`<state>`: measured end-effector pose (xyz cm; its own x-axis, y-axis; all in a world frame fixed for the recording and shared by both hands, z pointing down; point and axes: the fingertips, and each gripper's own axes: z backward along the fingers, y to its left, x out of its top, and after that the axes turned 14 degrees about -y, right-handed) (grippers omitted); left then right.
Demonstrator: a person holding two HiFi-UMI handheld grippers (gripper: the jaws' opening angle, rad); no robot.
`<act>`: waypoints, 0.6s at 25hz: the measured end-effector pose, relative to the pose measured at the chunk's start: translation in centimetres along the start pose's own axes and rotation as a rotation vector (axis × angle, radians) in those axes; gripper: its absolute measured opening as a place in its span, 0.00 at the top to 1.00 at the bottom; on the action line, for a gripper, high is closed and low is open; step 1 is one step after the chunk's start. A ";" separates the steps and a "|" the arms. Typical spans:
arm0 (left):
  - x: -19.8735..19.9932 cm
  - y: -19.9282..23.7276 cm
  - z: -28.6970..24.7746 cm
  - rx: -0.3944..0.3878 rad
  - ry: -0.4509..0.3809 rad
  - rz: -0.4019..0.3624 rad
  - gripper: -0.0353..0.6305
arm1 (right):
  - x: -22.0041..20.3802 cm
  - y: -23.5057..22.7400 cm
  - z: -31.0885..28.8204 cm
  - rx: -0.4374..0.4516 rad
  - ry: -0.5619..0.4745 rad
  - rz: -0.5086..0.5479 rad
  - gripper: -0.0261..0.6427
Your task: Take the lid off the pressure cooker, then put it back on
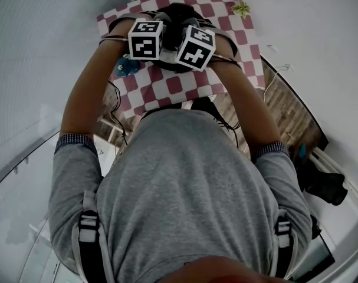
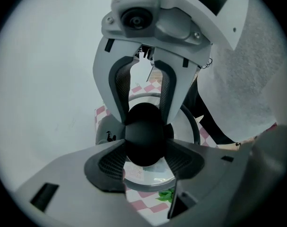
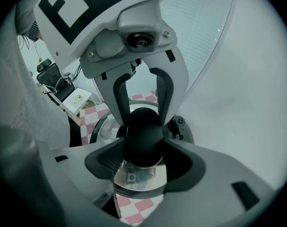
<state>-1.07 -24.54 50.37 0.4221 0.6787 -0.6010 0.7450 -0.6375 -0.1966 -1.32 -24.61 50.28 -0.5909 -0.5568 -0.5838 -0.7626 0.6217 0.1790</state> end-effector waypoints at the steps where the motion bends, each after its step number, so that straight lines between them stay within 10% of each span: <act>1: -0.2 0.0 -0.2 -0.002 -0.003 0.000 0.53 | -0.1 0.0 -0.2 0.003 0.004 -0.002 0.56; 15: -0.4 0.1 -1.0 -0.055 -0.046 0.052 0.51 | -0.7 0.1 -0.9 0.109 0.034 0.002 0.56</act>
<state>-0.65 -24.56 51.39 0.4380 0.6271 -0.6442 0.7502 -0.6498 -0.1225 -1.24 -24.66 51.39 -0.6023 -0.5727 -0.5561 -0.7294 0.6779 0.0920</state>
